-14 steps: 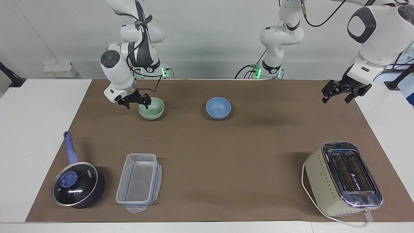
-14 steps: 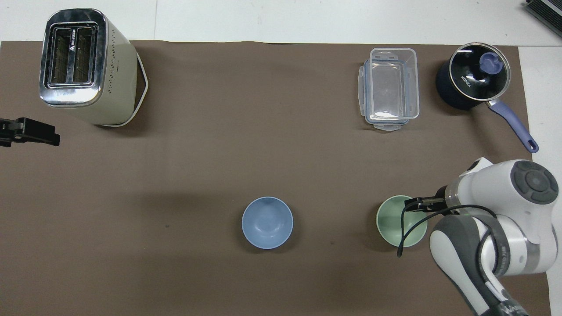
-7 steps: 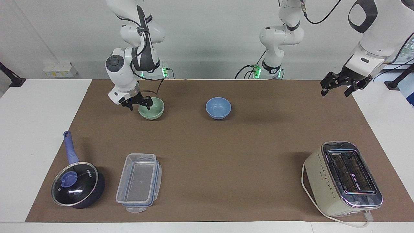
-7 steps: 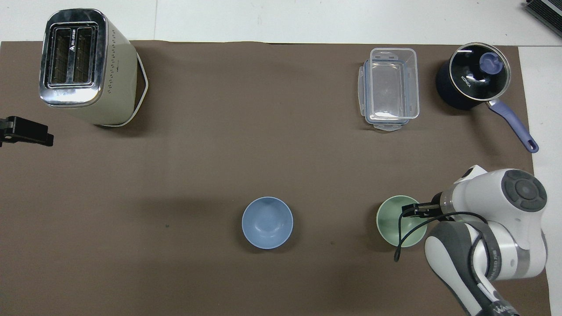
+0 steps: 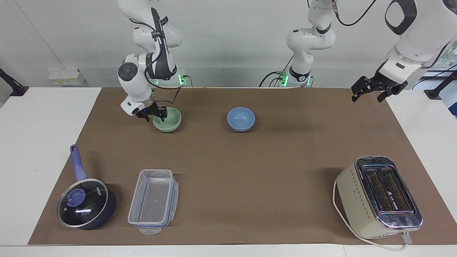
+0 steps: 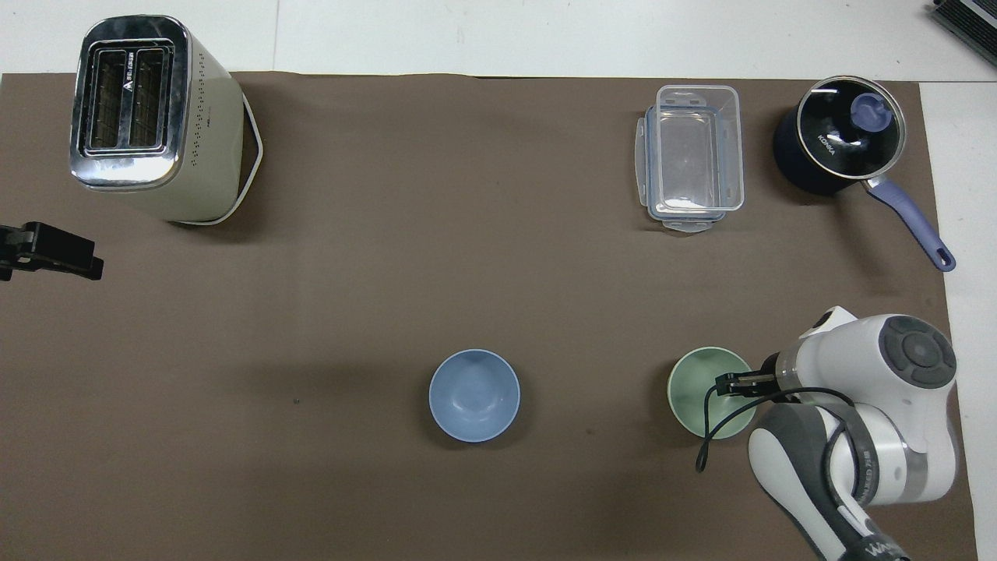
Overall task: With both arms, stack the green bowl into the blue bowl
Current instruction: 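Grasp the green bowl rim with the right gripper and lift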
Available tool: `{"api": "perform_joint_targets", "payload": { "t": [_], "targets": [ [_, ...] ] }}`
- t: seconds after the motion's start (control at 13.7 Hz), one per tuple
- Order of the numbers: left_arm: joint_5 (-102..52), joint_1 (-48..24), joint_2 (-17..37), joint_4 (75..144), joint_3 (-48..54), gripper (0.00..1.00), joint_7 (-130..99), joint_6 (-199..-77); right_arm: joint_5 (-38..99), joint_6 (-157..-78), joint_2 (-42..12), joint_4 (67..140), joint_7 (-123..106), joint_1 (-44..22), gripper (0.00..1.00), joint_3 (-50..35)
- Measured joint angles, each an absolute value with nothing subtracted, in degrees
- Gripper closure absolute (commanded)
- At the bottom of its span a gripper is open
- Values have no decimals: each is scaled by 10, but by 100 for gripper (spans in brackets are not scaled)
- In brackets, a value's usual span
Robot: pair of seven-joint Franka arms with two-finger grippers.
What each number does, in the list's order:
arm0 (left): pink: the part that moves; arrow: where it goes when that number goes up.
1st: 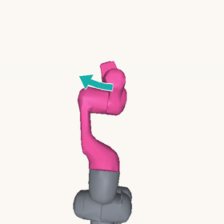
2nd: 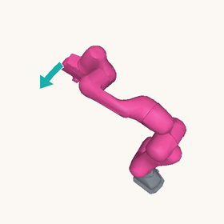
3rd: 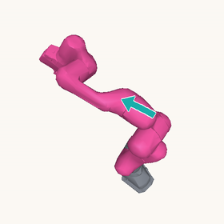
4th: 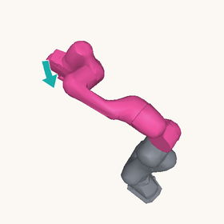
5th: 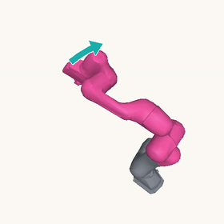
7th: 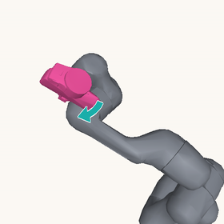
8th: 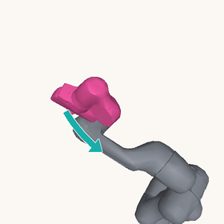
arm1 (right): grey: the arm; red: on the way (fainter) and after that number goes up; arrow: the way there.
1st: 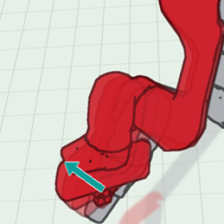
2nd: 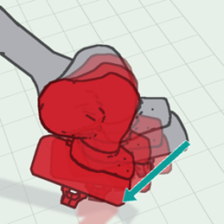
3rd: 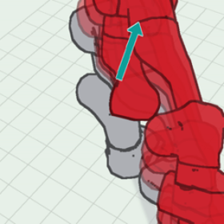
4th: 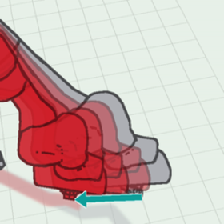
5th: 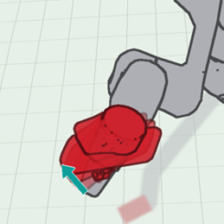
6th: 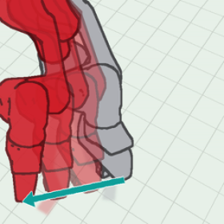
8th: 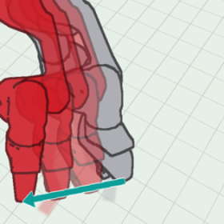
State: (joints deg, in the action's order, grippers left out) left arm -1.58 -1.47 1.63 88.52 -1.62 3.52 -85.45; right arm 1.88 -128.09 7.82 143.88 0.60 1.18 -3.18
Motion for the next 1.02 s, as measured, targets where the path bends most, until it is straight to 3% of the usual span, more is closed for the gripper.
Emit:
{"api": "perform_joint_targets", "payload": {
  "t": [0.15, 0.29, 0.37, 1.02],
  "targets": [
    [-16, -15, 16, 885, -18, 0, 34, -854, 34, -1281, 78, 1439, -11, 12, 62, -31],
    [-16, -14, 16, 885, -20, 0, 34, -854, 37, -1281, 78, 1439, -17, 13, 93, -31],
    [-16, -14, 16, 885, -21, 0, 34, -854, 37, -1281, 78, 1439, -17, 13, 100, -31],
    [-16, -14, 16, 885, -20, 0, 34, -853, 57, -1248, 86, 1414, -24, 12, 100, -31]
  ]
}}
